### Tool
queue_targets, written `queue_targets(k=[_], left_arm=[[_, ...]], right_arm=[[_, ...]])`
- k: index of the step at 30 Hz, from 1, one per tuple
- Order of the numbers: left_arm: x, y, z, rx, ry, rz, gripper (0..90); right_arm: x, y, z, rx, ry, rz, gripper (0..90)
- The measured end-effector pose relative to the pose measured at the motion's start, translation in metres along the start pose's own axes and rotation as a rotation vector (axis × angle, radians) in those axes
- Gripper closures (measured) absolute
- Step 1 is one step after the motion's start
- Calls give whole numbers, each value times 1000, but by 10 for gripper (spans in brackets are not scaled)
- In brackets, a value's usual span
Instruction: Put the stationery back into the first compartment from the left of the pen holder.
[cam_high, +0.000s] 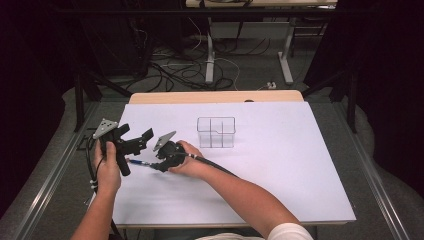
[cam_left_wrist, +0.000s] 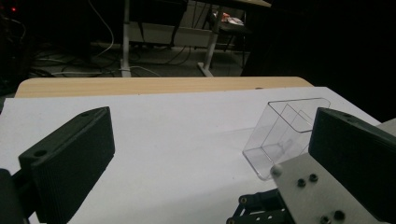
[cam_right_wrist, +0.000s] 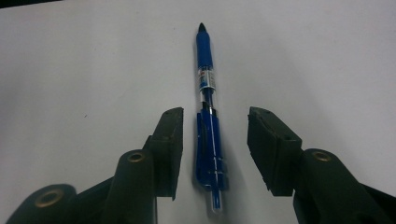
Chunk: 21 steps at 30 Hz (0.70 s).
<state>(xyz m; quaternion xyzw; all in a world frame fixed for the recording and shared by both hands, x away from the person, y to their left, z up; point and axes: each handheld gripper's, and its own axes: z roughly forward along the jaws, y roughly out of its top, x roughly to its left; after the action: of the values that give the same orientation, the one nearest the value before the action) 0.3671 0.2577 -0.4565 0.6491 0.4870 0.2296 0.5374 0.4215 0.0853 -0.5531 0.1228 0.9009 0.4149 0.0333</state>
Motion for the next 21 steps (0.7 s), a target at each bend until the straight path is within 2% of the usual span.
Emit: queue_targets(k=[1, 3, 5, 6, 7, 9, 10, 11, 12, 13, 14, 16, 18, 21], left_arm=[[0, 0, 0, 1, -1, 3, 1], [0, 0, 0, 2, -1, 3, 1], [-1, 0, 1, 3, -3, 3, 1], [-1, 0, 1, 4, -3, 4, 1], [-1, 0, 1, 5, -3, 3, 1], [-1, -1, 1, 5, -1, 1, 1], [-1, -1, 1, 9, -2, 0, 1], [-1, -2, 2, 7, -2, 2, 1], [-1, -2, 2, 10, -3, 3, 1], [-2, -2, 3, 12, -4, 3, 1], [-2, -3, 3, 14, -3, 3, 1], [-2, -3, 3, 15, -4, 4, 1], [-2, -3, 3, 15, -4, 4, 1], [-2, -3, 3, 14, -3, 3, 1]], right_arm=[[3, -1, 1, 11, -2, 26, 571], [3, -1, 5, -3, -2, 5, 580], [3, -2, 8, -8, -22, 1, 590], [4, -2, 8, -7, -14, 8, 596], [3, -3, 8, -3, -12, 0, 600], [3, -4, 8, 21, -11, 19, 609], [0, -5, 9, 29, -14, -9, 616], [0, -5, 9, 29, -14, -9, 616], [0, -5, 9, 49, -4, 9, 619], [2, -6, 9, 59, -17, 31, 622], [-1, -6, 10, 38, -16, 3, 627], [2, -6, 8, 60, -15, 37, 648], [2, -6, 10, 40, -22, 32, 674], [3, -6, 9, 44, -10, 36, 733]])
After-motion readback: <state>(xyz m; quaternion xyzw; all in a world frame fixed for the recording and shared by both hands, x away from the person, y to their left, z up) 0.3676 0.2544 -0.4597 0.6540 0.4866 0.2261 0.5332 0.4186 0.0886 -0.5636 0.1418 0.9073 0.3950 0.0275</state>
